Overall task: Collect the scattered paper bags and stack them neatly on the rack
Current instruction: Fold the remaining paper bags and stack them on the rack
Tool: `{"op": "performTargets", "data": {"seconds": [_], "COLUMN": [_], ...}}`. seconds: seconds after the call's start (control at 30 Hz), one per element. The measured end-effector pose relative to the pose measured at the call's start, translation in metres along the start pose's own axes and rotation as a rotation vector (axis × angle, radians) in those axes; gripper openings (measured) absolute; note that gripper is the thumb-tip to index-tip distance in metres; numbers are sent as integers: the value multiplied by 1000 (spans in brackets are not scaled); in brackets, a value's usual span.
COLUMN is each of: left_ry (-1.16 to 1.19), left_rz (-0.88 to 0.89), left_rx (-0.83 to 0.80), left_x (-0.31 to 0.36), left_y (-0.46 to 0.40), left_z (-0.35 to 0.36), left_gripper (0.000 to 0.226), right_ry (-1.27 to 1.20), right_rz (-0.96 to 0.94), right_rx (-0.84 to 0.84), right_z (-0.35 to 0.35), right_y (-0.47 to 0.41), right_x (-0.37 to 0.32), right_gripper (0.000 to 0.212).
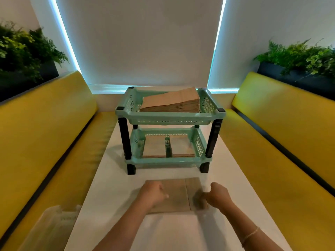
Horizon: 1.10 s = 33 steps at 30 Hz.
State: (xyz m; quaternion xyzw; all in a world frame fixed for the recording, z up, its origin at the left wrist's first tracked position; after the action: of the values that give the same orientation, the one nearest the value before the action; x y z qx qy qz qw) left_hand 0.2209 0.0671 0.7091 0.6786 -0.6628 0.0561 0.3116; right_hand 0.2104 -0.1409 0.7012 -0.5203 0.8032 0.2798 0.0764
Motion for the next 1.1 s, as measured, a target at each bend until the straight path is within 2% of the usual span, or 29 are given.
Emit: {"op": "performTargets", "data": {"seconds": [0.1, 0.2, 0.47, 0.67, 0.83, 1.03, 1.1], "left_ry": [-138, -211, -161, -151, -143, -154, -154], "left_rz": [-21, 9, 24, 27, 24, 34, 39], "left_rx": [-41, 20, 52, 49, 32, 42, 51], "left_x": [-13, -19, -22, -23, -24, -24, -25], "left_y": [1, 2, 7, 9, 9, 7, 7], "left_z": [26, 42, 48, 47, 46, 46, 47], "left_gripper": [46, 43, 61, 62, 73, 68, 68], "right_ry": [-110, -132, -162, -147, -118, -118, -203], "right_rz": [34, 28, -44, -142, -167, -153, -140], "right_rx": [26, 57, 173, 222, 241, 224, 205], "right_z": [18, 26, 28, 25, 26, 30, 29], "right_y": [4, 10, 28, 36, 39, 37, 37], "right_x": [5, 0, -8, -16, -17, -15, -14], "right_gripper": [40, 46, 44, 29, 32, 42, 49]}}
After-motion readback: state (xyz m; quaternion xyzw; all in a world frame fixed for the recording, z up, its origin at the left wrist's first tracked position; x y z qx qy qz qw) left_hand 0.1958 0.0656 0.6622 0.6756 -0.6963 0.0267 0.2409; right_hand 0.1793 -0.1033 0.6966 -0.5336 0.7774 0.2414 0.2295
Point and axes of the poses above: each hand's wrist, its own y-axis away from the middle knuckle, its own z-axis out of the palm, x = y × z, the point moved 4 cm from there along -y, towards the middle knuckle, and after that the axes turned 2 degrees about x, right-handed, at the moved point
